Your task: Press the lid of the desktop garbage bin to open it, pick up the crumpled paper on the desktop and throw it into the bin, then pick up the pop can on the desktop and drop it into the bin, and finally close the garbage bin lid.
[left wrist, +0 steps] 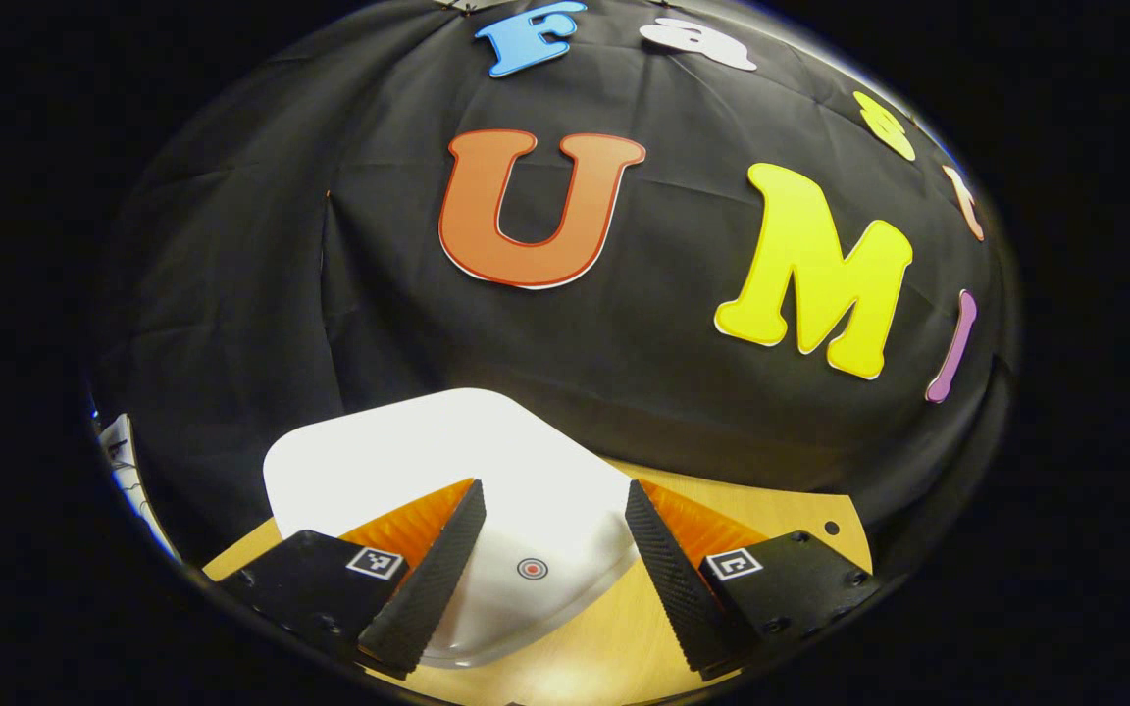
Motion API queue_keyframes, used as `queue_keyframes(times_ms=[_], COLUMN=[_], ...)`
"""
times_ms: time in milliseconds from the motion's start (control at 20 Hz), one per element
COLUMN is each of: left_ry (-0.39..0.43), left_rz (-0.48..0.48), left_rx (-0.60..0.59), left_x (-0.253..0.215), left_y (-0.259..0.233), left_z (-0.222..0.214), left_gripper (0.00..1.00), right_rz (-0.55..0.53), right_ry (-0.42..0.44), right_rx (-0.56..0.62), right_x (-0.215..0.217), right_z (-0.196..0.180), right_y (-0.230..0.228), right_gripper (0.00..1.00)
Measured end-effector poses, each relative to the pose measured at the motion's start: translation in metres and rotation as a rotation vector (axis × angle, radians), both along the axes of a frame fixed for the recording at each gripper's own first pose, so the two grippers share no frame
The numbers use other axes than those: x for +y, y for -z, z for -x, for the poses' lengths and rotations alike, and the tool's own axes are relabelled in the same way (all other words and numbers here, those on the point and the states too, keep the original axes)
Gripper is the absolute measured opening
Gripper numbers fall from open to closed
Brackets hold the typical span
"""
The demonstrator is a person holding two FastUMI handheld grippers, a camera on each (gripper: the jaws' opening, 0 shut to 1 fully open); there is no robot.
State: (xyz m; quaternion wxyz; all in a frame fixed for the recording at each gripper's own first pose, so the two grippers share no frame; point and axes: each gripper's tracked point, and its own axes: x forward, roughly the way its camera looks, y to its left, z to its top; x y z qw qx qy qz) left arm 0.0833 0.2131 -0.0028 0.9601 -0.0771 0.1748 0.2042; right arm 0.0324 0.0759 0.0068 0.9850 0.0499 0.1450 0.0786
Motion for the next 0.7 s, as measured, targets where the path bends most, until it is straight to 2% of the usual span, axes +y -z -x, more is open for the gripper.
queue_keyframes(times_ms=[150,500,600,700], left_ry=[0.037,0.002,-0.001,-0.013], left_rz=[-0.144,-0.111,-0.130,-0.137], left_rx=[0.075,0.063,0.045,0.032], left_x=[0.005,0.002,0.002,0.003], left_y=[0.005,0.014,0.015,0.013], left_z=[0.001,0.001,0.000,0.000], left_gripper=[0.96,0.97,1.00,0.98], right_rz=[-0.014,-0.011,-0.022,-0.029], right_ry=[-0.029,-0.086,-0.093,-0.099], right_rx=[0.009,-0.001,0.000,-0.005], right_x=[0.003,0.004,0.002,-0.001], right_z=[-0.001,-0.001,-0.001,0.000], right_y=[0.001,-0.006,-0.007,-0.009], right_gripper=[0.94,0.94,0.94,0.94])
